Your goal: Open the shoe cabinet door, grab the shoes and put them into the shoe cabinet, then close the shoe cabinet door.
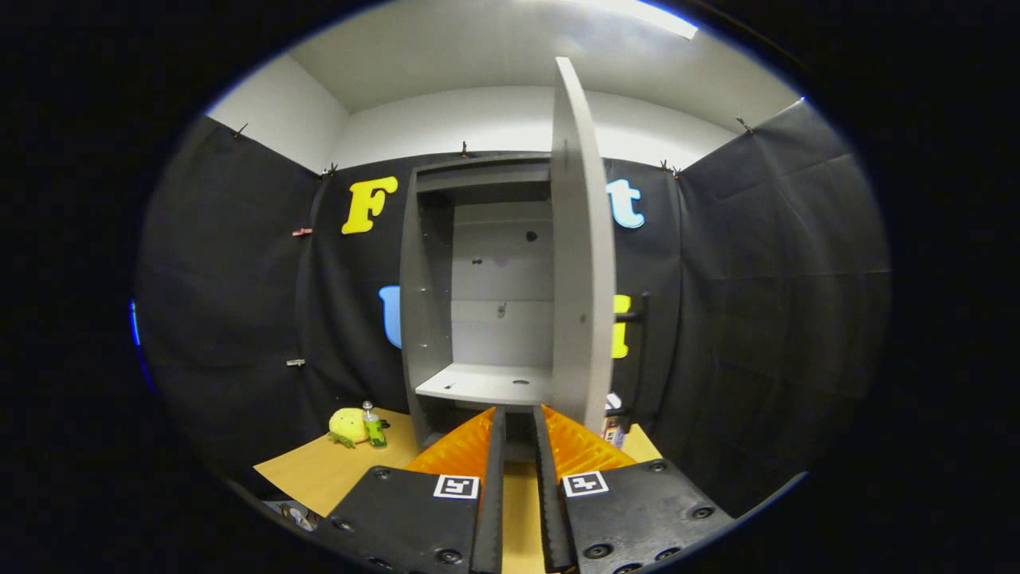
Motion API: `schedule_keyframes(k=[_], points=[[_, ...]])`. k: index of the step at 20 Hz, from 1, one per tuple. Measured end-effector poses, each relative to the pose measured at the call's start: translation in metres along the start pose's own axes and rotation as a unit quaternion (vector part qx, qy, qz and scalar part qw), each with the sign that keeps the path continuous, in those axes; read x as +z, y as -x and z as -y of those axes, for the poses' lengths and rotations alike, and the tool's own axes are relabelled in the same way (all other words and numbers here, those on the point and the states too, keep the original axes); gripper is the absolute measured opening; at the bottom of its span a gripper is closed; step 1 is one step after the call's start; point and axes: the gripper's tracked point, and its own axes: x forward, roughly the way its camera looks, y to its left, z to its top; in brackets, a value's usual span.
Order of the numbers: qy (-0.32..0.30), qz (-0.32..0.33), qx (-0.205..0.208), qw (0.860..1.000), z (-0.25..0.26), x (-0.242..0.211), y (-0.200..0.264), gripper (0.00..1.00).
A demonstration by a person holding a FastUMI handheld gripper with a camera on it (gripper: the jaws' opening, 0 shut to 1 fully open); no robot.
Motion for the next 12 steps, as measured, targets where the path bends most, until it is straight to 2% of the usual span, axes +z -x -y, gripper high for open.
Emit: schedule_keyframes(k=[7,9,12], points=[[-0.043,-0.057,0.010,0.997,-0.069,-0.100,-0.044,0.24],[-0.047,-0.086,0.005,0.995,-0.081,-0.141,-0.058,0.24],[-0.055,-0.127,-0.024,0.990,-0.084,-0.201,-0.075,0.24]])
